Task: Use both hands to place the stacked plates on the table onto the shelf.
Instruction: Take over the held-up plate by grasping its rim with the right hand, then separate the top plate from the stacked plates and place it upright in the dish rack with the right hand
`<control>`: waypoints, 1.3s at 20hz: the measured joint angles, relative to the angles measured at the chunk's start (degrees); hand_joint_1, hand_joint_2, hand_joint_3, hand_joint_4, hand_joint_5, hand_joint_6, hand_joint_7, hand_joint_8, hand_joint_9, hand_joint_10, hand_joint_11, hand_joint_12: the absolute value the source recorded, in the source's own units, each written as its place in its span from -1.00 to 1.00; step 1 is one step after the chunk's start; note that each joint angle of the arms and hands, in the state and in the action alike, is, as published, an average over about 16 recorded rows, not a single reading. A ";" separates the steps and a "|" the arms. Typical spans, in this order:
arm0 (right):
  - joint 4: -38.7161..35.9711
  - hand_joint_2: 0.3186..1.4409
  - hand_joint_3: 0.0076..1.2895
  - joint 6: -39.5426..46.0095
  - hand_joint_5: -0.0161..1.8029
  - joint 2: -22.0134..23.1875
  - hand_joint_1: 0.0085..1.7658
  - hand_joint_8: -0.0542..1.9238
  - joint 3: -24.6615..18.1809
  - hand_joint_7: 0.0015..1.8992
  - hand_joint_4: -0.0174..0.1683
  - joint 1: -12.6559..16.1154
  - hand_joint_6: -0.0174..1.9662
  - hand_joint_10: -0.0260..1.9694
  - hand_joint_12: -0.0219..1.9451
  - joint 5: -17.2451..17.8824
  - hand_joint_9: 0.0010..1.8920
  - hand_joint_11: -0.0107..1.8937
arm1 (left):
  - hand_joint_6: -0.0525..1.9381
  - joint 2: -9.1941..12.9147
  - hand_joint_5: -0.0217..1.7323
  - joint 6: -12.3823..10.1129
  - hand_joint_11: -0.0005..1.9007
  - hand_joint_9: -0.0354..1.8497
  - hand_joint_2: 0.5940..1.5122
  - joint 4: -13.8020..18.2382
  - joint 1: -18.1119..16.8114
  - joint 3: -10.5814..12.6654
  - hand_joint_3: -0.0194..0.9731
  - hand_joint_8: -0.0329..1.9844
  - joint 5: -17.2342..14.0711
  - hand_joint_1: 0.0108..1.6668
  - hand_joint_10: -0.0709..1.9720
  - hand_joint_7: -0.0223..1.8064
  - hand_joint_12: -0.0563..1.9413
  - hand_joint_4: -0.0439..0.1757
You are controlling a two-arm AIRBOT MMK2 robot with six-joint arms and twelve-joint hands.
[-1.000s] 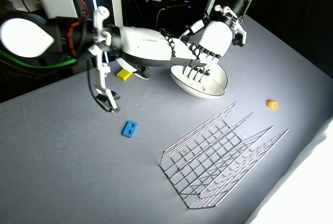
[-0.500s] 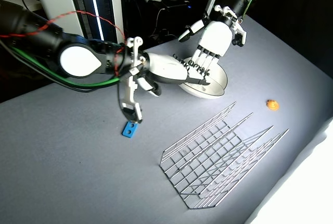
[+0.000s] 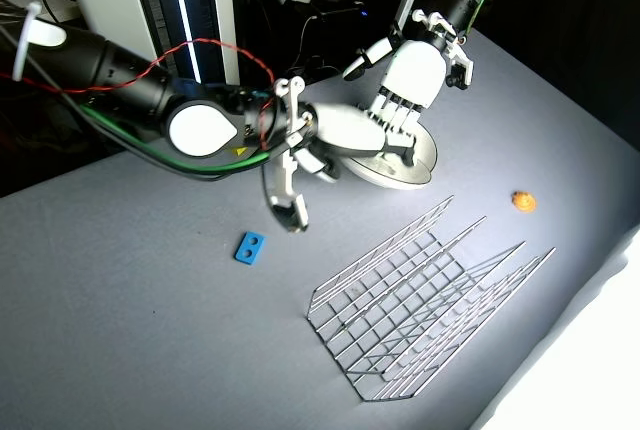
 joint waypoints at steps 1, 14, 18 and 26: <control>0.26 0.32 -0.99 -0.33 -0.51 -0.40 0.27 -0.94 0.23 -0.57 -0.79 0.02 -0.97 -0.95 -0.15 0.23 -0.58 -0.83 | -0.96 0.00 -0.99 0.00 -0.98 -0.95 0.13 -0.08 0.00 0.00 -0.92 -0.98 -0.02 -0.99 -0.94 -0.98 -0.93 -0.63; 0.89 0.19 -0.99 -1.97 -0.04 -2.92 0.27 -0.65 1.90 0.00 -0.83 -0.83 -0.61 -0.97 -0.01 5.79 0.15 -0.13 | -0.94 0.20 -0.97 0.01 -0.98 -0.94 0.07 -2.91 -2.31 2.20 -0.92 -0.96 -1.70 -0.99 -0.93 -0.96 -0.93 -0.59; 0.85 0.14 -0.99 -1.88 0.00 -3.23 0.27 -0.52 2.03 0.07 -0.81 -1.04 -0.48 -0.98 -0.03 7.21 0.28 -0.01 | -0.93 0.64 -0.96 0.01 -0.98 -0.94 0.03 -4.39 -3.72 4.18 -0.92 -0.96 -2.70 -0.99 -0.92 -0.95 -0.93 -0.59; 0.95 0.12 -0.99 -1.60 0.04 -3.02 0.27 -0.44 1.24 0.13 -0.76 -1.03 -0.43 -0.98 -0.06 7.84 0.39 0.03 | -0.94 2.00 -0.96 -0.02 -0.98 -0.94 0.01 -7.60 -5.93 8.91 -0.92 -0.97 -4.60 -0.99 -0.92 -0.96 -0.94 -0.60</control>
